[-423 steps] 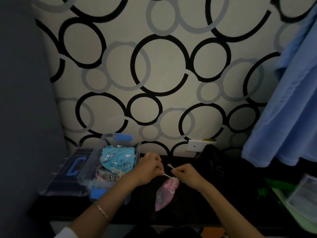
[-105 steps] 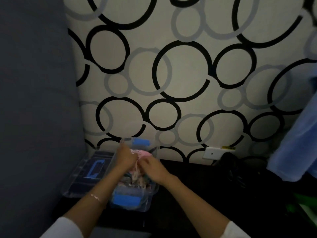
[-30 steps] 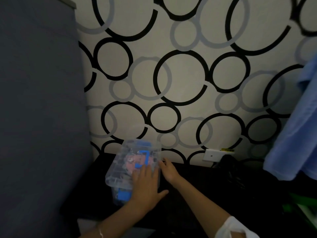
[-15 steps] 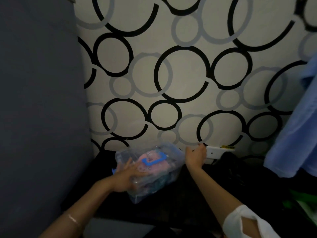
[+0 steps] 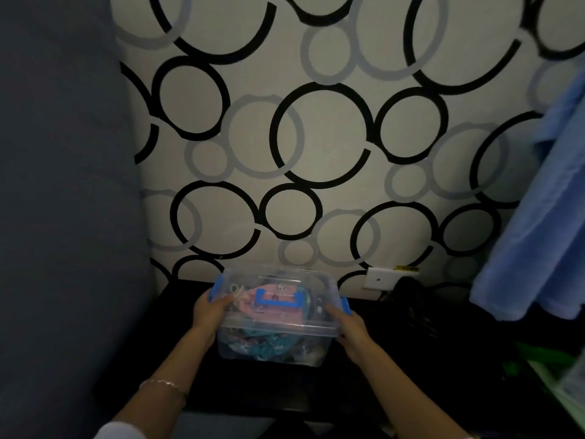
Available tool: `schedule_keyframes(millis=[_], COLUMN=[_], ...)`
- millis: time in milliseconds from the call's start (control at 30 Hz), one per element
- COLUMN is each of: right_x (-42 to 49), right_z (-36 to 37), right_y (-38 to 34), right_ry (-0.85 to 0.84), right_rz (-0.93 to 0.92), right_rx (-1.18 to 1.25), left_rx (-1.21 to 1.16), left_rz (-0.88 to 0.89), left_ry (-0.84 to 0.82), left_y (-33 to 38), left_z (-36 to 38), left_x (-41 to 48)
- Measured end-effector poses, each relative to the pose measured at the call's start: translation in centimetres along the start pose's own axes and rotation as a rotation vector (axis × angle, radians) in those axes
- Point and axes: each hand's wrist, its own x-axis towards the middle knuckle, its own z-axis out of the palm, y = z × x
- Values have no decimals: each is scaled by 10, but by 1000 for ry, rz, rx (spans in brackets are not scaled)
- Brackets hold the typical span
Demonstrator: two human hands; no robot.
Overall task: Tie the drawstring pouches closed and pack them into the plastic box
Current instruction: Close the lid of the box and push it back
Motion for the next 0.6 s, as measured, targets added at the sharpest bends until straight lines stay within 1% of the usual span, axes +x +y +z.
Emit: schedule_keyframes(millis=[33, 100, 167, 267, 400, 600], right_x=[-2, -5, -8, -9, -10, -11], right_z=[1, -5, -12, -29, -45, -48], right_y=[2, 5, 8, 14, 13, 10], right_ry=[52, 149, 220, 311, 304, 290], right_rz=[-65, -182, -250, -329, -399, -392], right_rx=[10, 10, -4, -95, -144, -165], left_rx=[17, 16, 33, 50, 34, 22], left_rz=[55, 108, 151, 205, 221, 214], left_ry=[-1, -33, -57, -74, -67, -39], left_y=[0, -4, -9, -14, -21, -27], left_z=[1, 9, 19, 39, 51, 53], left_x=[-3, -7, -14, -25, -28, -24])
